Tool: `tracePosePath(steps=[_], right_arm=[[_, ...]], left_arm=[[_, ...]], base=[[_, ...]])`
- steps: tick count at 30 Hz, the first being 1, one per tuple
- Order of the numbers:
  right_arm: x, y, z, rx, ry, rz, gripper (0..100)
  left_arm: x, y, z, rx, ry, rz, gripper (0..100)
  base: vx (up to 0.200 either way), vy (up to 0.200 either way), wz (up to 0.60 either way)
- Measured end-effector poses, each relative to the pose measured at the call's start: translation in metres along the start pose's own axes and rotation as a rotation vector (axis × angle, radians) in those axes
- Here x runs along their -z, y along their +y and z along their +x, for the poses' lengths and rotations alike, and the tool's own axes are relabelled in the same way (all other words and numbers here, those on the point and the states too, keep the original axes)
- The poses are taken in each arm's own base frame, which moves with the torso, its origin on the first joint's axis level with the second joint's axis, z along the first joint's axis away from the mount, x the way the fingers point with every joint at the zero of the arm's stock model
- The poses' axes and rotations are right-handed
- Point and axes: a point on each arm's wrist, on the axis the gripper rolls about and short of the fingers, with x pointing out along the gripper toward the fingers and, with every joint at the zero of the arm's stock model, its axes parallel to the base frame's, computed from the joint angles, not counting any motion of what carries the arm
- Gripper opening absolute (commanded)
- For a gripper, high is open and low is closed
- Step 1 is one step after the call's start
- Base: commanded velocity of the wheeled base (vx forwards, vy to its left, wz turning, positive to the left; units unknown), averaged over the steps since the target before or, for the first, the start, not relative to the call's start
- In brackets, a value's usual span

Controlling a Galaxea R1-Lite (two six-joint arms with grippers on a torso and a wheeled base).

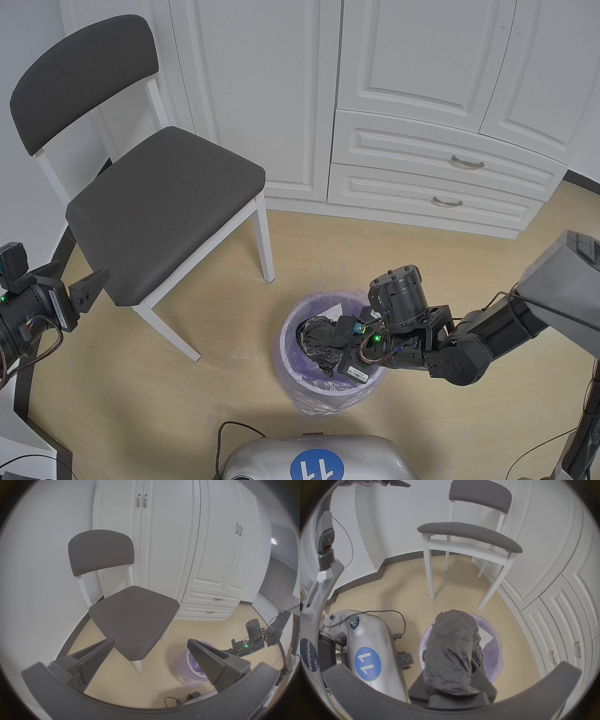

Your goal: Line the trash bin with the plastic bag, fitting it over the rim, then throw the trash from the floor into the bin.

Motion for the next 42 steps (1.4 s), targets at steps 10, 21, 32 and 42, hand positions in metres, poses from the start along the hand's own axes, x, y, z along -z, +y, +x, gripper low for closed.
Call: tracePosePath(steps=[10,21,32,42], right_arm=[[0.029,-0.004,0.032,0.018,0.017,0.032,0],[0.053,-0.006,0.043,0.012,0.081,0.046,0],[0.050,-0.008,0.062,0.029,0.065,0.049,0],[0.034,-0.015,0.083,0.069,0.003,0.144,0]], left_arm=[[0.004,0.002,0.006,-0.015,0.027,0.005,100],[0.007,0.002,0.008,-0.016,0.044,0.007,100],[0.007,0.002,0.009,-0.019,0.046,0.006,100],[0.007,0.003,0.010,-0.026,0.048,0.005,100]], base=[[0.000,0.000,0.00],[0.000,0.000,0.00],[0.000,0.000,0.00],[0.000,0.000,0.00]])
